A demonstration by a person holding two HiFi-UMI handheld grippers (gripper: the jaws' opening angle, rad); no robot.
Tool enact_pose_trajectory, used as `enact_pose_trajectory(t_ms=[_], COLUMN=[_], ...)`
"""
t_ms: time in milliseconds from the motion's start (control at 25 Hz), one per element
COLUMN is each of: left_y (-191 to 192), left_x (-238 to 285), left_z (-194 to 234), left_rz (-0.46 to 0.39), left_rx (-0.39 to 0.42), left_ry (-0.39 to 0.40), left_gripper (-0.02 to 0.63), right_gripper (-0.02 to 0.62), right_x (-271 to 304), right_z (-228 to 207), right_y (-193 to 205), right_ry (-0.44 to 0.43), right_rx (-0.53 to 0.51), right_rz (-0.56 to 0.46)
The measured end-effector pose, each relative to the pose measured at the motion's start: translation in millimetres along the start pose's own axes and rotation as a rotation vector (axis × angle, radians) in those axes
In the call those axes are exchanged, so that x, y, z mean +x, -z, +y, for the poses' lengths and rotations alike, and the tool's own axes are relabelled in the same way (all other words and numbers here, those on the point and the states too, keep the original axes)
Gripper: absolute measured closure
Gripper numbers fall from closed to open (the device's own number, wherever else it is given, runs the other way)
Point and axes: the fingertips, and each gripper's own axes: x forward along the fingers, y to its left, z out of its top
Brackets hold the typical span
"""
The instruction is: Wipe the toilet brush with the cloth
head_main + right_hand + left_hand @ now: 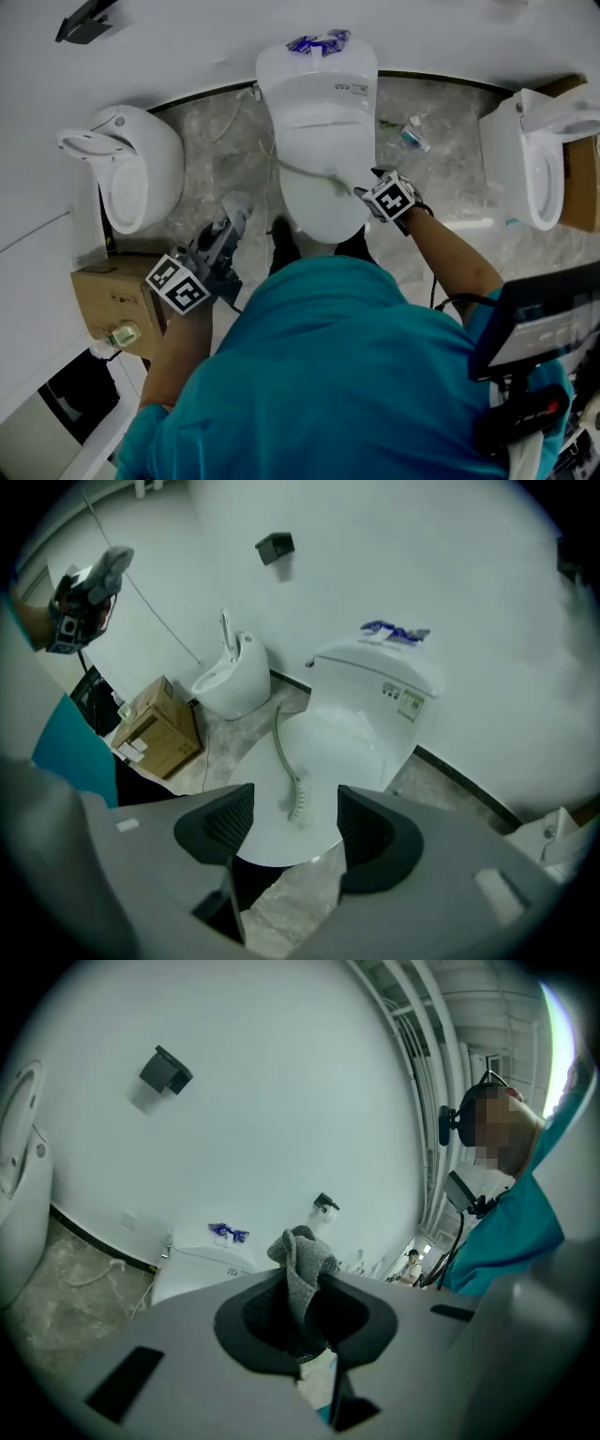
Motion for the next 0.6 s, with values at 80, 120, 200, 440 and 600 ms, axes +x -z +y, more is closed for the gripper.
enact_pose_trajectory(t_ms=[80,120,200,440,600], left_y=[11,16,24,52,70], left_x=[8,9,6,-16,-41], left_z=[23,33,53,103,133], left_rz=[0.042,0.063,0.097,0.144,0.156], left_rx=[-0.013,-0.024,-0.042,-0.103,-0.149], left_ry=[-0.003,-0.002,-0.001,-0.034,-0.072], left_gripper=[0.566,0.566,0.566,0.566,0.566], right_gripper=[0.327,0.327,0.322,0.31,0.31], right_x=[38,56,90,180,228], right_z=[0,1,5,0,-6], right_y=[13,19,26,54,68], right_ry=[0.003,0.007,0.03,0.144,0.193], right_rx=[-0.008,-0.016,-0.028,-0.056,-0.09], right_rz=[0.061,0.087,0.127,0.242,0.315])
